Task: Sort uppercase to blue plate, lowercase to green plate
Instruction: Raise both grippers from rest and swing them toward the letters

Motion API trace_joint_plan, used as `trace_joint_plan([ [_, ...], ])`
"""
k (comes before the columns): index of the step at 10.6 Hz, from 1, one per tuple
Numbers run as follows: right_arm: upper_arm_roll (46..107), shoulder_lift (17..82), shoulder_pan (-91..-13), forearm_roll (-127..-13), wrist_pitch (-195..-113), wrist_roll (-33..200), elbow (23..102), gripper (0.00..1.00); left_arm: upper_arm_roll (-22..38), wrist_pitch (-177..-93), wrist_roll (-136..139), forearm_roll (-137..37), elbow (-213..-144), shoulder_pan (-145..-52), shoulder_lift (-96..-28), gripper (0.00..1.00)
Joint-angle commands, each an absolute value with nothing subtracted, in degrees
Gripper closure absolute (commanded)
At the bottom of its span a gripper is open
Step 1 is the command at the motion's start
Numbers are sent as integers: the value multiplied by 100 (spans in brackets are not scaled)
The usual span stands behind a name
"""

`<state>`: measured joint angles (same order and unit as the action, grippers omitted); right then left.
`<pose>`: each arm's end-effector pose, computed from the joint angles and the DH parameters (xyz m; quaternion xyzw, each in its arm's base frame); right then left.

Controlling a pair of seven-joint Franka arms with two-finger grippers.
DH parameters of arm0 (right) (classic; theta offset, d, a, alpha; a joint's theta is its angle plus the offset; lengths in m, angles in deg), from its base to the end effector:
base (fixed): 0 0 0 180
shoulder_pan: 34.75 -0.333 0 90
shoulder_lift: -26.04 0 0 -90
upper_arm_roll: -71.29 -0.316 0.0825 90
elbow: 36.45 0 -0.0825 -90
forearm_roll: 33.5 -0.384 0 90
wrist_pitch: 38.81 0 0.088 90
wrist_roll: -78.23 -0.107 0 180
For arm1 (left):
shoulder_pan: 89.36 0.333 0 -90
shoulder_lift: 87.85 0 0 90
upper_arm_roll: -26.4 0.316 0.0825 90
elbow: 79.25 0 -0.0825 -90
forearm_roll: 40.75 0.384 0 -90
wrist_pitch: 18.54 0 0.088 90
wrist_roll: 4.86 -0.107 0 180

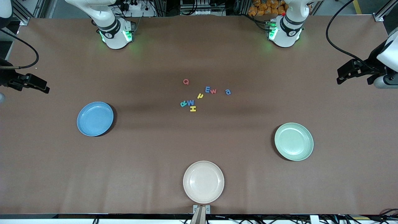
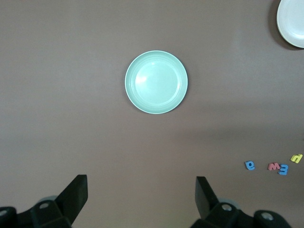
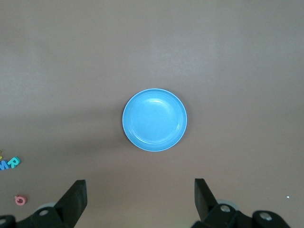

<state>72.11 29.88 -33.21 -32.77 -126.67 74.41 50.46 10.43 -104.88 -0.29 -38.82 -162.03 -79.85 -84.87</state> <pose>0.5705 -0.0246 0.6089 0.9982 -0.0540 -0.0251 0.0072 0.5615 -0.0550 0.6500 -0.9998 0.0151 -0.0070 0.0090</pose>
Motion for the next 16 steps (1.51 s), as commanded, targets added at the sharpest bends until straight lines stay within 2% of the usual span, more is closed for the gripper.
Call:
trace_joint_plan([
  [1,7165,2806,-3273,-3315,-12662,7375,5241,0,1049,-10388,-135,-3829,-16204,-7969,-8574,0],
  [6,7130,2806,-3282,-3341,-12627,7349,5285,0,988,-10397,-152,-4110,-16291,-8048,-8338,0],
  [7,7060,2806,-3360,-3341,-12679,7288,5398,0,944,-10458,-144,-4250,-16474,-8040,-8267,0],
  [10,6638,2718,-3387,-3455,-13407,6762,6153,0,813,-11204,-39,-4620,-17528,-8022,-8442,0],
  [12,6139,2709,-3387,-3482,-13820,6043,6531,0,663,-11826,49,-4620,-18257,-8022,-8547,0],
  [16,5269,2727,-3554,-3482,-15197,5207,7690,0,-346,-12837,1533,-4611,-19452,-8022,-8714,0],
])
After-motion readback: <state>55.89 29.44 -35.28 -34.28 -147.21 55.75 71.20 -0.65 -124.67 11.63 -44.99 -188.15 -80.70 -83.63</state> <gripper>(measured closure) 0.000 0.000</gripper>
